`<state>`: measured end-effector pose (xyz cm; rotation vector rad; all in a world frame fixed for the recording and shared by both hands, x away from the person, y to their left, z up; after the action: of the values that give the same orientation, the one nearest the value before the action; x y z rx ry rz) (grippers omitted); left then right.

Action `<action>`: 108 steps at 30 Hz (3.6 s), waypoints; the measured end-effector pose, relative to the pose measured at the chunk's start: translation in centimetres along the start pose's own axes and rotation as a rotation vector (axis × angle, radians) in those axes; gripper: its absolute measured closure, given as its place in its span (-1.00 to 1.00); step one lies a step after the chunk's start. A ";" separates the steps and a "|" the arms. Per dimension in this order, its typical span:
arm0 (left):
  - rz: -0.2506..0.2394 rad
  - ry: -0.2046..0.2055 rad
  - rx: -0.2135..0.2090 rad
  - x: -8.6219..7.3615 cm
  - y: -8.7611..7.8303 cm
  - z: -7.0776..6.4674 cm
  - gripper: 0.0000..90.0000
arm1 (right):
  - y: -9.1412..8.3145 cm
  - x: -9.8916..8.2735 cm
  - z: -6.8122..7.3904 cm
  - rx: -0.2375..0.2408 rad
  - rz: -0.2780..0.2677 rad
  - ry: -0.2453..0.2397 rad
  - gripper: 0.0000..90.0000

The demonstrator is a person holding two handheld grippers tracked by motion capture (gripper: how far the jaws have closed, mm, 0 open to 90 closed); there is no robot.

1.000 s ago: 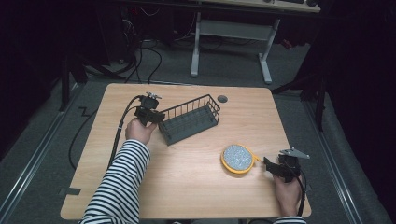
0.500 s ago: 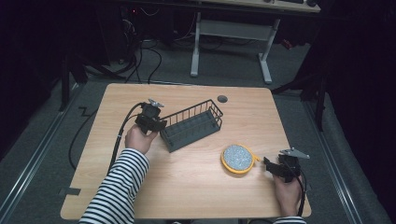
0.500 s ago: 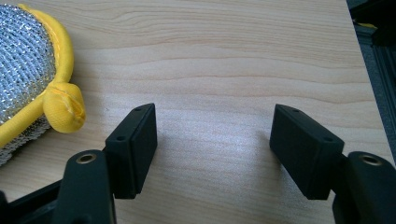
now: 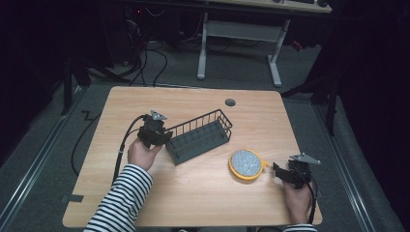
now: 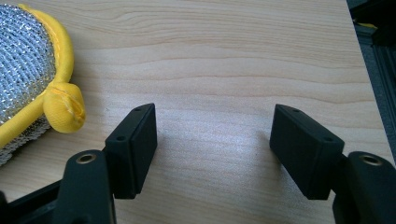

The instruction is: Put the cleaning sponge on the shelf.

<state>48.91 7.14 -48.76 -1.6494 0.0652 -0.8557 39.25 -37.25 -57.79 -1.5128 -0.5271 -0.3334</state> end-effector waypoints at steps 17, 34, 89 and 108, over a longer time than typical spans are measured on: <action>-0.030 0.043 0.012 -1.7 -1.2 -1.0 0.33 | 0.0 0.0 0.0 0.000 0.002 0.001 -0.29; -0.104 -0.048 0.005 -3.0 -4.6 1.8 -0.10 | 0.0 0.0 0.0 0.001 0.001 0.000 -0.29; -0.028 -0.265 0.101 -12.8 3.2 6.2 -0.16 | 0.0 0.0 0.0 0.004 0.000 0.000 -0.29; -0.067 -0.233 0.141 -13.0 3.6 5.8 -0.27 | -0.7 -0.1 0.6 0.090 -0.015 0.043 -0.11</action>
<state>44.10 17.20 -58.32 -1.6142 -0.2090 -0.6962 38.70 -36.67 -57.29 -1.4119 -0.5129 -0.3490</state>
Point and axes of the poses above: each handheld gripper's, and its own axes: y roughly forward along the jaws, x roughly out of its top, z roughly to its left, the point moved 7 cm from there along y, roughly forward along the jaws, and after that the axes turned 15 degrees about z, right-handed, at the moved point
